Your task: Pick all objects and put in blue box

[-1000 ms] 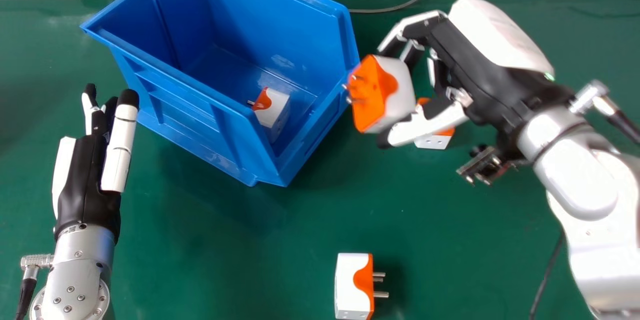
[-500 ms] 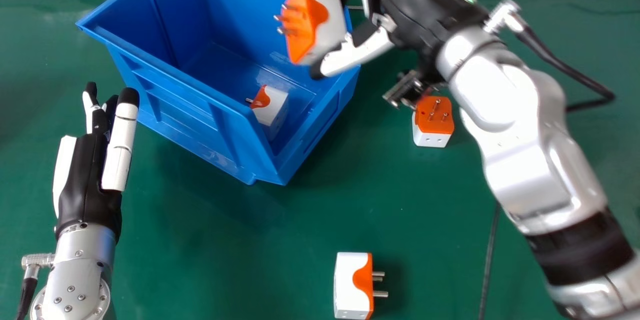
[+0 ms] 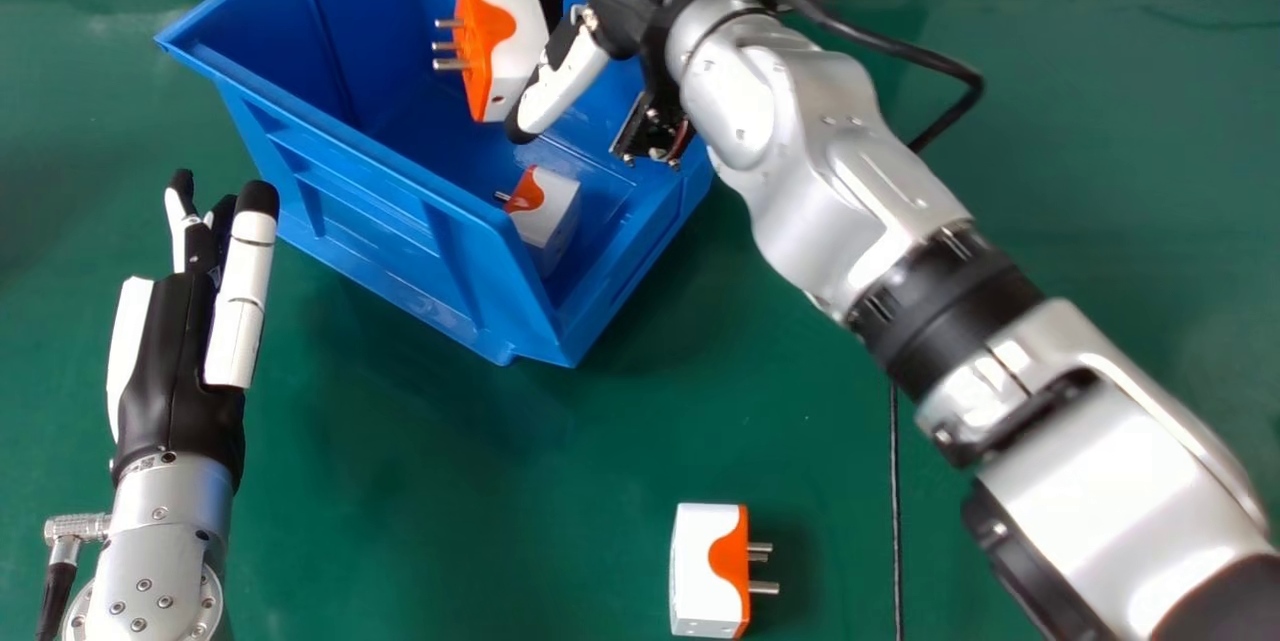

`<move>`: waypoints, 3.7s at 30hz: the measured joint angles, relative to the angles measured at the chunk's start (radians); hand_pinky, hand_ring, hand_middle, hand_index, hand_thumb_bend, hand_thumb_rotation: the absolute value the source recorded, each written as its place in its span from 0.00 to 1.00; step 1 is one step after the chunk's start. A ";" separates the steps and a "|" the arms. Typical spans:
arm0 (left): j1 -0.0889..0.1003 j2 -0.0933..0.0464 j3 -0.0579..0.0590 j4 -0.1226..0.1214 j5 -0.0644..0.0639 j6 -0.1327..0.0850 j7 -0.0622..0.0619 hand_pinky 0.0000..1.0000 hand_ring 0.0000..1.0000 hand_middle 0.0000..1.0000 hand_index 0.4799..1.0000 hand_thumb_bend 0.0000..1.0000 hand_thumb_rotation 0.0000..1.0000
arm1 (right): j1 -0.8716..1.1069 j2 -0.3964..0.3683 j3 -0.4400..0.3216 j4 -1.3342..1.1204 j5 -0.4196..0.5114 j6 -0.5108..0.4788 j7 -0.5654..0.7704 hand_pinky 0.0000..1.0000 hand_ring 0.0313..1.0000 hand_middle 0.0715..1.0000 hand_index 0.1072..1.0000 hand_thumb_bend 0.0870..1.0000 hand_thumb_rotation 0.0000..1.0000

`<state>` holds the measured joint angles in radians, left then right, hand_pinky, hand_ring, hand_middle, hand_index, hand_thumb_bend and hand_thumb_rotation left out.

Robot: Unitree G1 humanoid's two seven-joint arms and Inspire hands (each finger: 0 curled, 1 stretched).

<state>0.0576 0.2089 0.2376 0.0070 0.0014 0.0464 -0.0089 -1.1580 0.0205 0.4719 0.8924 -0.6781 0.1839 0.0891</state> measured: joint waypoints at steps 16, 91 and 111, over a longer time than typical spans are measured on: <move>0.017 -0.014 -0.002 -0.038 -0.003 0.012 -0.001 1.00 1.00 0.99 1.00 0.56 1.00 | -0.129 0.110 0.005 0.338 0.025 -0.045 -0.141 0.05 0.08 0.41 0.42 0.48 0.00; -0.035 0.005 -0.004 0.068 0.024 -0.022 0.014 0.99 1.00 0.99 1.00 0.57 1.00 | 0.916 -0.589 -0.447 -1.304 0.110 0.111 0.299 0.95 1.00 1.00 1.00 0.72 0.35; -0.044 0.006 0.001 0.085 0.026 -0.035 0.017 0.99 1.00 0.98 0.99 0.57 1.00 | 0.791 -0.655 -0.259 -0.776 0.101 -0.052 0.376 0.99 1.00 1.00 1.00 0.70 0.36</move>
<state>0.0133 0.2153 0.2390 0.0922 0.0270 0.0111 0.0083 -0.3671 -0.6343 0.2126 0.1168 -0.5768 0.1315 0.4655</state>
